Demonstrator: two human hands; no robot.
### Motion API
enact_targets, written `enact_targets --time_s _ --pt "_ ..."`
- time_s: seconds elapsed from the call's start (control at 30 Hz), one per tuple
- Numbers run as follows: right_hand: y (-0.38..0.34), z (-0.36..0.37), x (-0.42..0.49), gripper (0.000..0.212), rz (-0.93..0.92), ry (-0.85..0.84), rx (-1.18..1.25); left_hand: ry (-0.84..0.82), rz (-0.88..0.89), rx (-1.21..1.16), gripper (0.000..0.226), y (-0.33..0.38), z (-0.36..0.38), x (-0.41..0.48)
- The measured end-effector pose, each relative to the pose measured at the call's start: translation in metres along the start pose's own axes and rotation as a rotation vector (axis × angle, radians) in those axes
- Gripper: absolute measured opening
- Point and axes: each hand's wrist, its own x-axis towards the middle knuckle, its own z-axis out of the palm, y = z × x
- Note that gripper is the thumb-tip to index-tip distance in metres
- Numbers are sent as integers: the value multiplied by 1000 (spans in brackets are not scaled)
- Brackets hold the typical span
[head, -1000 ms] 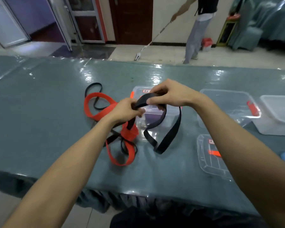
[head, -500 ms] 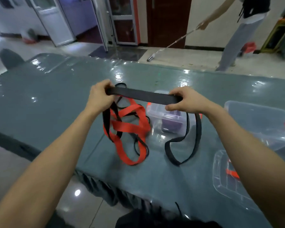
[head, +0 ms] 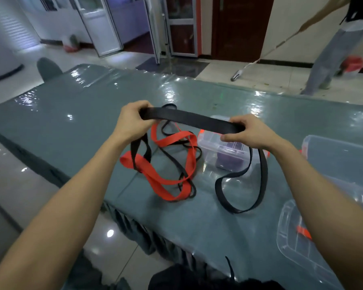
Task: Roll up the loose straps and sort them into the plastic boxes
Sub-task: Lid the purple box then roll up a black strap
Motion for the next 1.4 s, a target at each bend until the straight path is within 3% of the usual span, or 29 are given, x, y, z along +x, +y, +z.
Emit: enact_targets --time_s 0.07,0.13,0.2,0.27,0.37,0.43,0.5,0.57,0.63,0.77,0.9,0.97,1.1,1.27,1.4 --pt "0 -4 1 19 3 50 39 -114 -86 -43 30 0 -3 -2" --pt "-1 -5 6 20 -3 107 -12 -254 -62 219 36 -3 -7 -8" --pt "-3 4 14 27 -7 94 -192 -250 -73 330 31 -8 -8 -13" --pt "-5 30 20 28 -3 -13 -339 -171 -191 172 25 -14 -5 -15" --pt "-1 88 26 27 36 -203 -318 -145 -350 -2 24 -28 5 -27" --pt "7 127 23 50 96 -192 -363 -150 -490 -130 22 -49 12 -42" --pt "13 163 14 69 121 -48 -483 -146 -617 -232 20 -75 21 -60" --pt "12 198 3 55 44 127 -448 -89 -738 -264 21 -102 29 -76" --pt "9 231 -8 29 -133 180 -355 0 -868 -328 23 -128 32 -90" --pt "10 287 -23 18 -297 -83 -370 -6 -1045 -554 20 -170 32 -109" --pt "13 339 -21 25 -323 -280 -419 105 -1057 -916 12 -195 39 -114" --pt "10 364 -12 36 -336 -328 -420 101 -1030 -969 23 -209 42 -117" --pt "3 397 20 60 -334 -315 -492 -17 -981 -931 30 -225 39 -127" --pt "10 418 31 41 -368 -307 -745 -33 -961 -822 44 -231 42 -135" --pt "13 401 22 30 -469 -198 -606 -54 -930 -565 43 -243 44 -140"
